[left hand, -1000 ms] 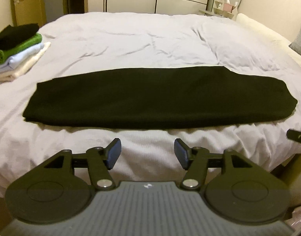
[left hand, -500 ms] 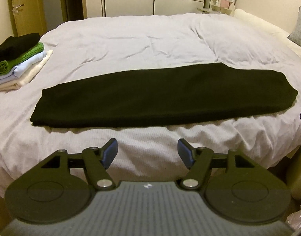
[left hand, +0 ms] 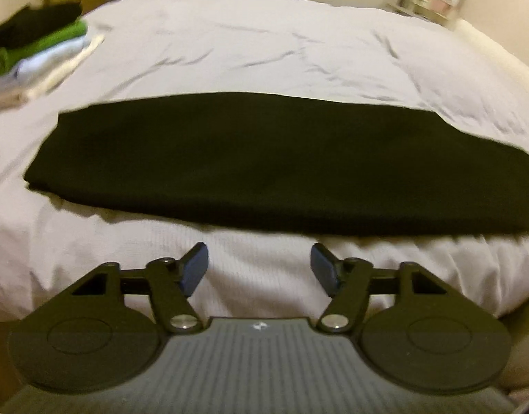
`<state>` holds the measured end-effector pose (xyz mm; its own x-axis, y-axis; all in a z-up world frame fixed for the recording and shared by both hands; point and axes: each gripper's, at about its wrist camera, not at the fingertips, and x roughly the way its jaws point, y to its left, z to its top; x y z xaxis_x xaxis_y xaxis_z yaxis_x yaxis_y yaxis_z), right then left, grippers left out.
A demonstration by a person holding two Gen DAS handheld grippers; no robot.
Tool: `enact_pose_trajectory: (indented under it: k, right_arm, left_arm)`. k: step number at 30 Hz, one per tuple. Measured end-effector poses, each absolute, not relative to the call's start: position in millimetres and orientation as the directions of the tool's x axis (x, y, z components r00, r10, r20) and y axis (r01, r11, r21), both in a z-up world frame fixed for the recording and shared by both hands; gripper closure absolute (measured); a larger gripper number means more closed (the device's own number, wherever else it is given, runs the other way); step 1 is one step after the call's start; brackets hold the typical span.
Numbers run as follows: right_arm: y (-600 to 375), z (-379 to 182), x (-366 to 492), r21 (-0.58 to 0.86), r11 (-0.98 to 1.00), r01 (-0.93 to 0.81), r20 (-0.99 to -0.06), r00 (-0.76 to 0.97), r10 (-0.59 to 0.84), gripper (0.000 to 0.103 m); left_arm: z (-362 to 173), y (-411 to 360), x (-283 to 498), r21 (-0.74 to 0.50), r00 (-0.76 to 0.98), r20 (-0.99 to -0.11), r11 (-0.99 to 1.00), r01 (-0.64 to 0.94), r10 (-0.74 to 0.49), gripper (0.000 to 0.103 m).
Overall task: Fold clothes
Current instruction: 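Open both grippers and pull back above the long folded strip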
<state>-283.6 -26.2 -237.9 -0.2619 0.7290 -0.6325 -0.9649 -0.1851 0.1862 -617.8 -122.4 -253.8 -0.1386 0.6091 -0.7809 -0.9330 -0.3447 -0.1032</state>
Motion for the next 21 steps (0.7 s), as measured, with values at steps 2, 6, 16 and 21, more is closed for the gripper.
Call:
enact_pose_trajectory:
  k: [2, 6, 16, 21]
  right_arm:
    - [4.4, -241.4, -291.0, 0.164, -0.246, -0.955, -0.650, -0.292, 0.701, 0.000]
    - [37.5, -242.3, -303.7, 0.128, -0.304, -0.944, -0.695, -0.304, 0.651, 0.000]
    - [-1.2, -259.9, -329.4, 0.139, -0.308, -0.941, -0.695, -0.314, 0.647, 0.000]
    - [-3.3, -266.3, -333.0, 0.140, -0.268, -0.953, -0.702, -0.287, 0.652, 0.000]
  left_arm:
    - [-256.7, -112.4, -624.6, -0.102, -0.162, -0.789, -0.386, -0.917, 0.593, 0.049]
    - [-254.6, -107.5, -634.2, -0.149, -0.145, -0.803, -0.430, -0.890, 0.579, 0.049]
    - [-275.4, -170.4, -701.3, -0.250, -0.162, -0.751, -0.502, -0.828, 0.640, 0.052]
    - [-280.0, -184.8, -759.7, -0.353, -0.192, -0.710, -0.579, -0.735, 0.677, 0.052]
